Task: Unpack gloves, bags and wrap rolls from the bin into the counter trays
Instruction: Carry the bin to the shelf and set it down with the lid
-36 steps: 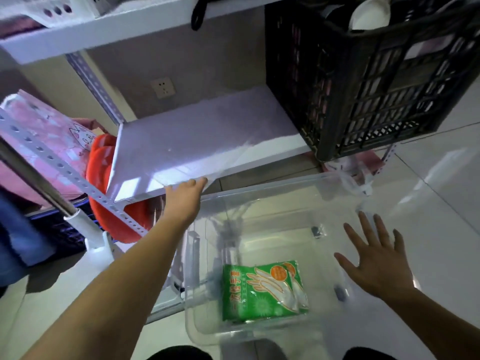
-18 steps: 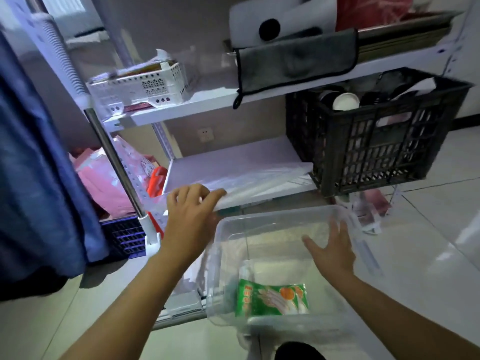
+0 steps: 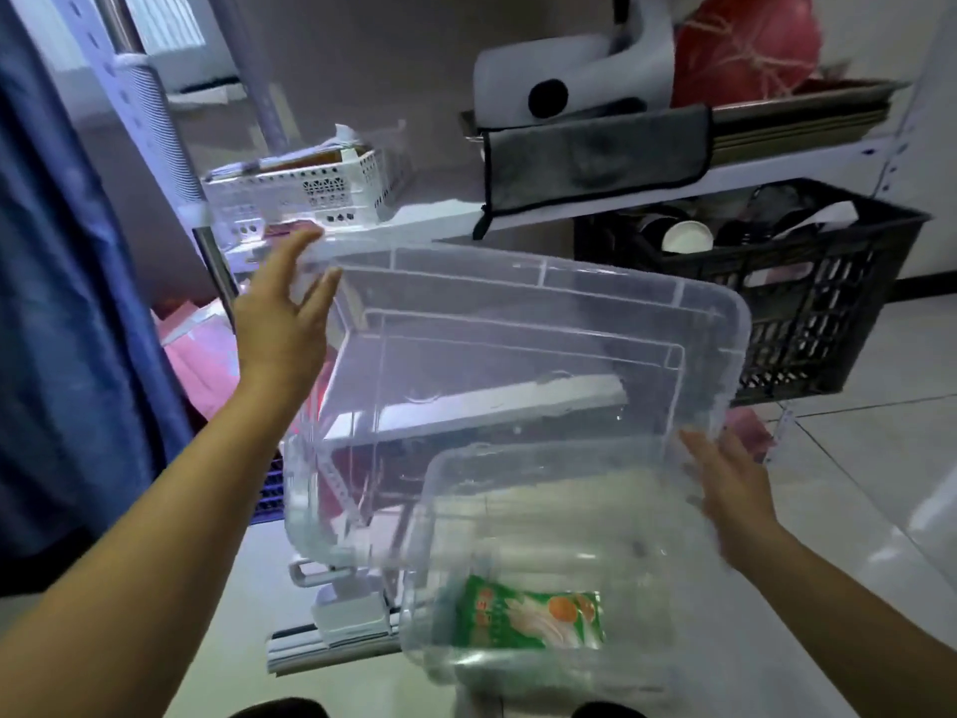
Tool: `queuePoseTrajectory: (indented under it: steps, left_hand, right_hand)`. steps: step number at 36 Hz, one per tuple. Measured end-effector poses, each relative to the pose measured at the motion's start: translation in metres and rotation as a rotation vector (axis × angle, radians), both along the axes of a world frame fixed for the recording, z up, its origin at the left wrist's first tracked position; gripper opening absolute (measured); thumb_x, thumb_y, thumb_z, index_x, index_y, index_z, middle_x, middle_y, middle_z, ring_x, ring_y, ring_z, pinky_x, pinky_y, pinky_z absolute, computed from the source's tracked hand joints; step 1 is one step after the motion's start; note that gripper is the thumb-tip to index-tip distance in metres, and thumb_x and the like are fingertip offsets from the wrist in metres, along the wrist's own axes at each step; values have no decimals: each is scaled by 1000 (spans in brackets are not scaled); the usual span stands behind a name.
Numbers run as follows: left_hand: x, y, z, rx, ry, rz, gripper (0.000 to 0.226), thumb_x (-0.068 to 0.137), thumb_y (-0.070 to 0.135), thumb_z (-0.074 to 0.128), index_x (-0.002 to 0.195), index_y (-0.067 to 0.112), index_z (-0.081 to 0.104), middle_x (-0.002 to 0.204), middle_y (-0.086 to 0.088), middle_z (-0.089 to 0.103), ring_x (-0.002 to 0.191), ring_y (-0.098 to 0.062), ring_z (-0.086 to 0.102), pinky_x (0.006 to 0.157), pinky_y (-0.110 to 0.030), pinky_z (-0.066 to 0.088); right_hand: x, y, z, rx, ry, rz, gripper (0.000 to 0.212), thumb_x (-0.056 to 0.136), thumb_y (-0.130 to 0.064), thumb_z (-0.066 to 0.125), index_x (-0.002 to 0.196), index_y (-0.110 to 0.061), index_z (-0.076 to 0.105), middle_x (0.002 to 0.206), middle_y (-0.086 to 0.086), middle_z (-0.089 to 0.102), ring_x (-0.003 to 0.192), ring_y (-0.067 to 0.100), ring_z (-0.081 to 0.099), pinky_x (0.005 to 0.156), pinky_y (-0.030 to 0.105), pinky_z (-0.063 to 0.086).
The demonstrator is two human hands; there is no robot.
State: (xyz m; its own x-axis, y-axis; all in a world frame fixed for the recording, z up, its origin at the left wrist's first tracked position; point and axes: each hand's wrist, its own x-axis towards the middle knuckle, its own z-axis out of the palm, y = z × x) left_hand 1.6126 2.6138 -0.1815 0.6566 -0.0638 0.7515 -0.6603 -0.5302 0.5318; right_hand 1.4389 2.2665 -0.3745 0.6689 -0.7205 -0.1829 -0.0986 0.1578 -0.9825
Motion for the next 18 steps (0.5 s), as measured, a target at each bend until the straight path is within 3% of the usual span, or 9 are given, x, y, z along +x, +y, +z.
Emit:
queuePoseTrajectory:
  steps: [2, 3, 6, 8, 13, 18]
  left_hand:
    - [19, -1, -27, 49, 152, 38, 34, 95, 25, 64, 129, 22, 62, 120, -2, 68, 109, -17, 61, 89, -21, 43]
    - [27, -2, -43, 74, 234, 56, 35, 94, 23, 65, 129, 21, 62, 120, -6, 68, 108, -22, 63, 88, -26, 44]
    - [41, -9, -95, 140, 469, 50, 34, 92, 21, 68, 126, 20, 65, 115, -12, 68, 95, -29, 66, 86, -39, 55]
    - [44, -16, -130, 155, 576, 16, 35, 91, 21, 70, 125, 17, 65, 113, -10, 69, 97, -26, 66, 87, -44, 55]
    - [72, -46, -180, 275, 655, -10, 41, 91, 23, 70, 130, 15, 63, 129, -15, 65, 112, -33, 63, 99, -44, 48]
    - [100, -74, -209, 426, 716, -2, 65, 92, 30, 68, 148, 11, 42, 150, -16, 46, 135, -36, 46, 111, -43, 36]
  right_hand:
    - [-14, -8, -4, -40, 62, 7, 18, 86, -38, 73, 104, -35, 69, 106, 1, 70, 97, 28, 67, 86, 52, 54]
    - [-22, -14, -8, -50, 101, 5, 18, 85, -35, 75, 102, -35, 71, 98, 1, 71, 90, 27, 68, 81, 50, 57]
    - [-46, -27, -24, -103, 264, 26, 42, 84, -28, 77, 124, -24, 65, 90, 5, 70, 80, 29, 70, 64, 41, 60]
    - [-57, -34, -37, -121, 359, 35, 49, 84, -29, 78, 129, -18, 62, 87, 11, 71, 74, 31, 70, 59, 37, 57]
    - [-53, -63, -55, -177, 514, 26, 48, 84, -31, 78, 127, -15, 63, 80, 20, 71, 74, 40, 70, 63, 48, 60]
    - [-19, -83, -68, -239, 598, 57, 55, 87, -32, 73, 137, -15, 55, 101, 19, 69, 86, 36, 67, 70, 44, 59]
